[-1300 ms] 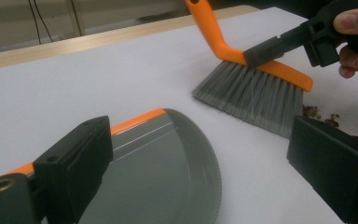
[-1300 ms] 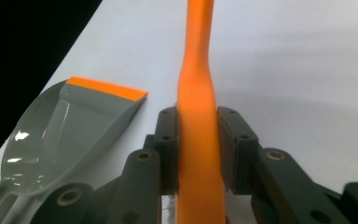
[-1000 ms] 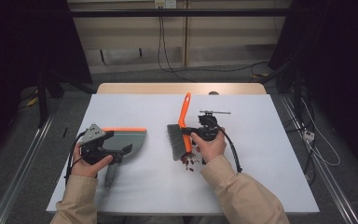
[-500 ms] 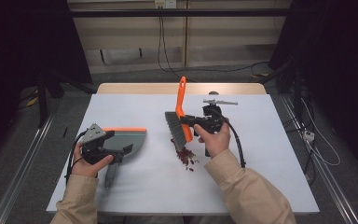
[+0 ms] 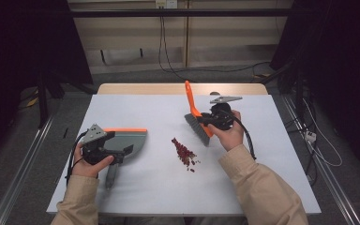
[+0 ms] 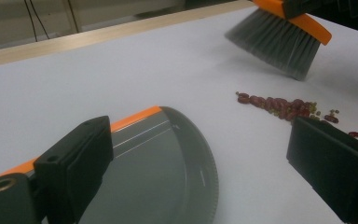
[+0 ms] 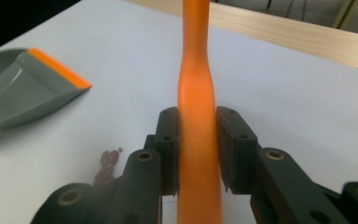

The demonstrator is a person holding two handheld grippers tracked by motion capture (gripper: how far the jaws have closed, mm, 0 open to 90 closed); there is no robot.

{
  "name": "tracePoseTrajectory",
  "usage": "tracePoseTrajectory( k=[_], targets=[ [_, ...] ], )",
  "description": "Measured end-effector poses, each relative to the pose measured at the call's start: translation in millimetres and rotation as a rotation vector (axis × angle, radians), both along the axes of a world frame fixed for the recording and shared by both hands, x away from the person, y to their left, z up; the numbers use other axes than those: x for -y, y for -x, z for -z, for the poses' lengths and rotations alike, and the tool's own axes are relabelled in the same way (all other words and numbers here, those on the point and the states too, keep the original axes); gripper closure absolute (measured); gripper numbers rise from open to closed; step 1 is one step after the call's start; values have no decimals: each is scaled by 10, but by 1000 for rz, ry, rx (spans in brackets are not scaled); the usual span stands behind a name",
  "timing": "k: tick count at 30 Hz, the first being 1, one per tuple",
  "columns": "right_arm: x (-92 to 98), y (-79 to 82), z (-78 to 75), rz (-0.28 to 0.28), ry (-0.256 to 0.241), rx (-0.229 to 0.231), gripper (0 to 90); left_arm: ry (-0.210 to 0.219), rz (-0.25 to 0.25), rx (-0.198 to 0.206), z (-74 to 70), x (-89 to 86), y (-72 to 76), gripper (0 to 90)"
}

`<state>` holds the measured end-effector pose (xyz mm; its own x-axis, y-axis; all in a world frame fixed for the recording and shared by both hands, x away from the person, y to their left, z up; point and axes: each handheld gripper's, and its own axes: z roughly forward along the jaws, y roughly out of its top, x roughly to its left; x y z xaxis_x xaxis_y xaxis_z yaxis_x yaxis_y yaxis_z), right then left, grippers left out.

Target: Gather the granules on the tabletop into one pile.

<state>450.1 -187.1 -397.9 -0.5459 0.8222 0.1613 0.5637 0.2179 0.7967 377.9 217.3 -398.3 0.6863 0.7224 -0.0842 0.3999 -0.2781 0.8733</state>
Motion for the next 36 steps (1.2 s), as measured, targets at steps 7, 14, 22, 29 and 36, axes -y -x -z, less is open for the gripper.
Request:
tracePoseTrajectory(
  k=[7,14,22,29,36],
  targets=[
    [-142,-6,155,-109,71,71,714,-1,1,-1,6,1,3,69],
    [-86,33,216,-151,47,108,709,-7,2,0,12,1,1,69],
    [-159,63,222,-133,30,97,719,-9,0,1,10,-1,5,69],
    [-376,-20,173,-242,22,160,719,-2,-5,-2,17,-6,2,69],
    [-515,-285,201,-342,51,198,719,-2,-8,-5,24,-23,-7,69]
  ],
)
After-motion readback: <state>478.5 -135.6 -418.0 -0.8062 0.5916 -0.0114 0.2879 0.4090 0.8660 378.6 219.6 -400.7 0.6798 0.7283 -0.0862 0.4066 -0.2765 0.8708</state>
